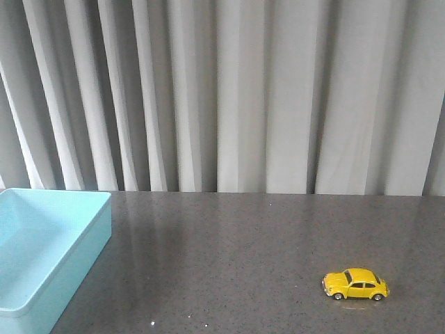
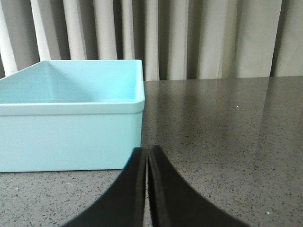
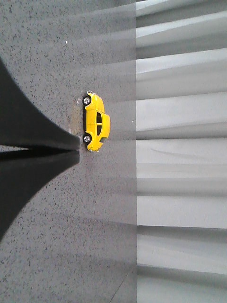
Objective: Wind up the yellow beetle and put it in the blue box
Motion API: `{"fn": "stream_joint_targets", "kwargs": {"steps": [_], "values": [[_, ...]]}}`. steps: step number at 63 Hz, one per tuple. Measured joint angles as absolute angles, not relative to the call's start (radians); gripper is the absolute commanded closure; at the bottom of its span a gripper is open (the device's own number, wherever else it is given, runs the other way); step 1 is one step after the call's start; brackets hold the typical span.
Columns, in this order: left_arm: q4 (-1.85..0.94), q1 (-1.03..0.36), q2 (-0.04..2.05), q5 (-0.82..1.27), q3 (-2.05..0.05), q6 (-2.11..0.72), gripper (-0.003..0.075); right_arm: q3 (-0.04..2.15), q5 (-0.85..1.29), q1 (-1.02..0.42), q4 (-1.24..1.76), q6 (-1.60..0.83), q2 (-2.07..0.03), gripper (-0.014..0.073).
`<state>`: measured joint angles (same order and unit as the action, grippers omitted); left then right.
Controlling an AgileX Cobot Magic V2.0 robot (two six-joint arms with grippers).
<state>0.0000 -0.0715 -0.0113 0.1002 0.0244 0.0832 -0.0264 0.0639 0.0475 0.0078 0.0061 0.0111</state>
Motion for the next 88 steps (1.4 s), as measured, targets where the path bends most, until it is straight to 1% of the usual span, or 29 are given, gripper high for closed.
{"fn": "stream_joint_targets", "kwargs": {"steps": [48, 55, 64, 77, 82, 88], "values": [[0.000, -0.071, -0.011, 0.085, 0.012, 0.083, 0.0725, -0.026, 0.066, 0.048, 0.026, 0.016, 0.011, 0.0598], [0.000, -0.071, -0.011, 0.080, -0.090, 0.084, 0.0725, 0.026, 0.107, 0.048, 0.054, 0.022, 0.006, 0.0598], [0.008, -0.071, 0.045, 0.079, -0.276, 0.083, 0.0725, 0.223, 0.166, 0.048, 0.059, 0.024, -0.083, 0.0598], [0.076, -0.071, 0.295, 0.194, -0.559, 0.083, 0.0725, 0.519, 0.261, 0.048, 0.059, 0.021, -0.318, 0.0598], [0.080, -0.071, 0.403, 0.236, -0.649, 0.083, 0.0725, 0.589, 0.287, 0.048, 0.059, 0.014, -0.409, 0.0598], [0.080, -0.071, 0.509, 0.276, -0.702, 0.083, 0.0725, 0.643, 0.326, 0.048, 0.059, 0.000, -0.507, 0.0598]]}}
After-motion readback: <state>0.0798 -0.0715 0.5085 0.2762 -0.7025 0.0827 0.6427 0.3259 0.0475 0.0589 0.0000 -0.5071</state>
